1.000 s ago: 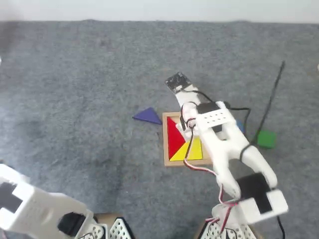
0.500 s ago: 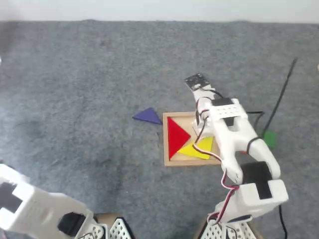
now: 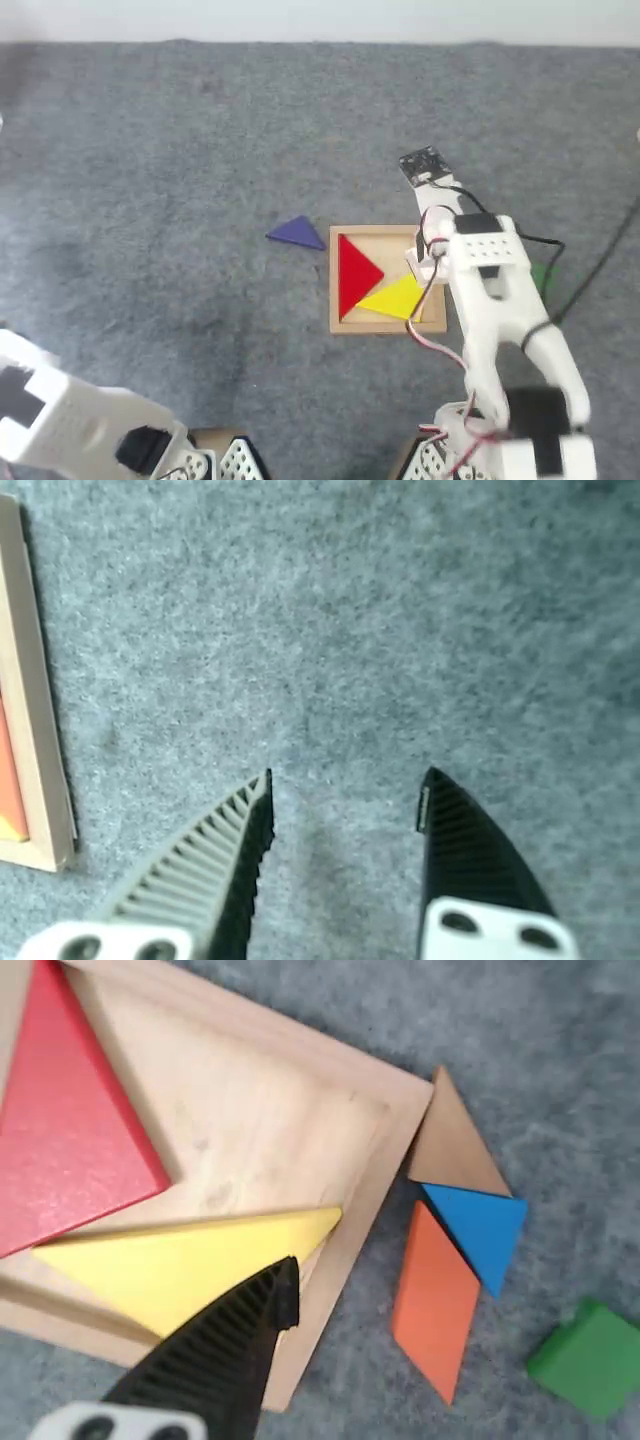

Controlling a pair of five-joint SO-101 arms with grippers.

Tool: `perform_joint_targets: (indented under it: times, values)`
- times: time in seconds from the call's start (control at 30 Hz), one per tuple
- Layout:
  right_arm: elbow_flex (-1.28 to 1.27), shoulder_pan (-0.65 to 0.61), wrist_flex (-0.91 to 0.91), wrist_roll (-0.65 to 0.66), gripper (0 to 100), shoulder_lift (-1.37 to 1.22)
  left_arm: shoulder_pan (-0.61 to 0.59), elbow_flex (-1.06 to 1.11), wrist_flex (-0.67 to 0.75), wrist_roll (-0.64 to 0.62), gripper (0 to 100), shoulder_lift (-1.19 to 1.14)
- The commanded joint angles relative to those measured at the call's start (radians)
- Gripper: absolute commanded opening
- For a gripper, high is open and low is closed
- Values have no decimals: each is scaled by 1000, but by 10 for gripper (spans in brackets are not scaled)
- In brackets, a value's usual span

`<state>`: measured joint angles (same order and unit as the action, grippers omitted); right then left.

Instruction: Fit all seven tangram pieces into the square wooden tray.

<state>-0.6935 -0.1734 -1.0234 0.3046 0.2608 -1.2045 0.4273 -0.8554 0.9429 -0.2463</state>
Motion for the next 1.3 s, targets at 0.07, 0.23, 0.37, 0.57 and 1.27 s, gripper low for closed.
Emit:
perform_joint_targets:
  times: [0.07,0.23,0.37,0.57,1.27]
  values:
    - [-80,-236,-102,104,563,202,41,8,2,-2,235,-2]
    - [-92,-312,-96,235,563,174,40,8,3,-2,235,-2]
    - [-80,-334,-53,252,563,54,40,8,5,-2,235,-2]
    - [-44,-344,5,256,563,-90,43,7,5,-2,235,-2]
    - [26,-194,101,150,563,-157,40,7,5,-2,235,-2]
